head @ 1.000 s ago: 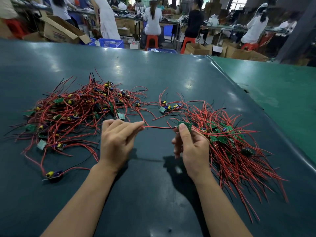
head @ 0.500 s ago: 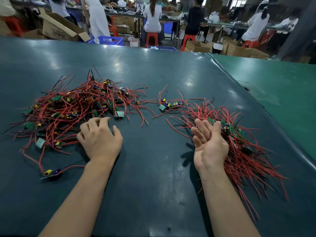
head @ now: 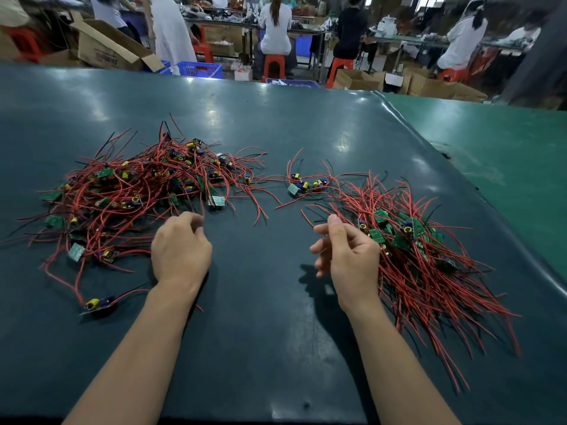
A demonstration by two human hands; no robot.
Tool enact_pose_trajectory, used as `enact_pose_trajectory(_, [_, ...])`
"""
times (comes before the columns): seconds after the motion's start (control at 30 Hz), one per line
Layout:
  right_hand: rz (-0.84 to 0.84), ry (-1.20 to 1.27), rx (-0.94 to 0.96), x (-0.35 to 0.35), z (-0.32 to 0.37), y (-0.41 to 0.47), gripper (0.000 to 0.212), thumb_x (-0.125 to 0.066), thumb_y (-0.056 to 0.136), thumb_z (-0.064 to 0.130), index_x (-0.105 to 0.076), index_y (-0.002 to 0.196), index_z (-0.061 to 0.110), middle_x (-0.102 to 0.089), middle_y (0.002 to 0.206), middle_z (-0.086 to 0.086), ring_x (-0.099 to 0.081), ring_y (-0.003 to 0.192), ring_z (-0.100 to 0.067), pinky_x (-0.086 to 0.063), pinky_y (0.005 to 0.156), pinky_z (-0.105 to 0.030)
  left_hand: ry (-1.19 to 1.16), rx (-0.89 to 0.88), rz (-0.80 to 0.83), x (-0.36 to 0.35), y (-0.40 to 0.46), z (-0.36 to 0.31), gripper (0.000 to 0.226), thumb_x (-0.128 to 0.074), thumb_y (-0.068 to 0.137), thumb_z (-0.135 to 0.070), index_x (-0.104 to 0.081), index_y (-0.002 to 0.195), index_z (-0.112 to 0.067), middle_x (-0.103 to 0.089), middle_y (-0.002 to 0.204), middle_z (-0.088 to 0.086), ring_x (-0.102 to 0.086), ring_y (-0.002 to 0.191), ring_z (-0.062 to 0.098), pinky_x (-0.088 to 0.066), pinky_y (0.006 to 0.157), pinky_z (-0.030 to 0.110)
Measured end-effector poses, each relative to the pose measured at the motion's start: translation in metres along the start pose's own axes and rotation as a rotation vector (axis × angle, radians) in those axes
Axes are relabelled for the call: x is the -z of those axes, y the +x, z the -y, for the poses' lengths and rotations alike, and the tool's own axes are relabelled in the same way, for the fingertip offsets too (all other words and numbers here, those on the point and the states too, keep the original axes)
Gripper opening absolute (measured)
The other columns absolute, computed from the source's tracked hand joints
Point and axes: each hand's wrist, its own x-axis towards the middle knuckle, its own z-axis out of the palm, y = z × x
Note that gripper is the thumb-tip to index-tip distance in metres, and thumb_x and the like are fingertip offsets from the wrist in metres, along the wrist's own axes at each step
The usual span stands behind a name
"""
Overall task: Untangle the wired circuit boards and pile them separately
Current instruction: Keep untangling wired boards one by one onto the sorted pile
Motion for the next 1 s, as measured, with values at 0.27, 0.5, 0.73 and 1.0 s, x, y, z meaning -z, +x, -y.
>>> enact_pose_trajectory(0.27, [0.014,-0.019,-0.022,0.001,0.001,-0.001,0.034,-0.053,0.101,0.027,-0.069,0.078,0.007,-0.063,0.055,-0.004,-0.05,0.038,-0.014,-0.04,0.037,-0.021,0.158,0.19,-0.185,0.006,0.008,0.009,0.06,-0.062,0.084,-0.021,-0.041,0.14,-0.014,-0.024,0.153,0.021,-0.019,0.14,0.041,-0.023,0.107,0.059])
enact_pose_trajectory(0.5, [0.029,-0.032,-0.056,0.0,0.002,-0.001,0.033,-0.055,0.1,0.025,-0.069,0.078,0.005,-0.063,0.054,-0.004,-0.049,0.037,-0.014,-0.037,0.037,-0.02,0.183,0.228,-0.137,0.007,0.025,0.027,0.047,-0.059,0.091,-0.025,-0.051,0.136,-0.012,-0.048,0.138,0.017,-0.04,0.126,0.039,-0.027,0.102,0.055])
enact_pose_trajectory(0.73, [0.068,-0.071,-0.067,0.0,0.001,-0.003,0.033,-0.056,0.099,0.027,-0.069,0.078,0.005,-0.064,0.057,-0.005,-0.05,0.041,-0.014,-0.038,0.038,-0.021,0.316,0.264,0.003,0.006,0.03,0.023,0.053,-0.044,0.098,-0.037,-0.036,0.147,-0.02,-0.043,0.133,0.024,-0.044,0.12,0.042,-0.029,0.1,0.051])
enact_pose_trajectory(1.0, [0.088,-0.092,-0.082,0.0,0.0,-0.003,0.032,-0.056,0.099,0.027,-0.07,0.078,0.007,-0.065,0.057,-0.004,-0.051,0.042,-0.014,-0.038,0.039,-0.021,0.28,0.085,-0.022,0.005,0.026,0.022,0.028,-0.052,0.096,-0.036,-0.07,0.113,-0.021,-0.057,0.124,0.016,-0.045,0.116,0.039,-0.033,0.095,0.05])
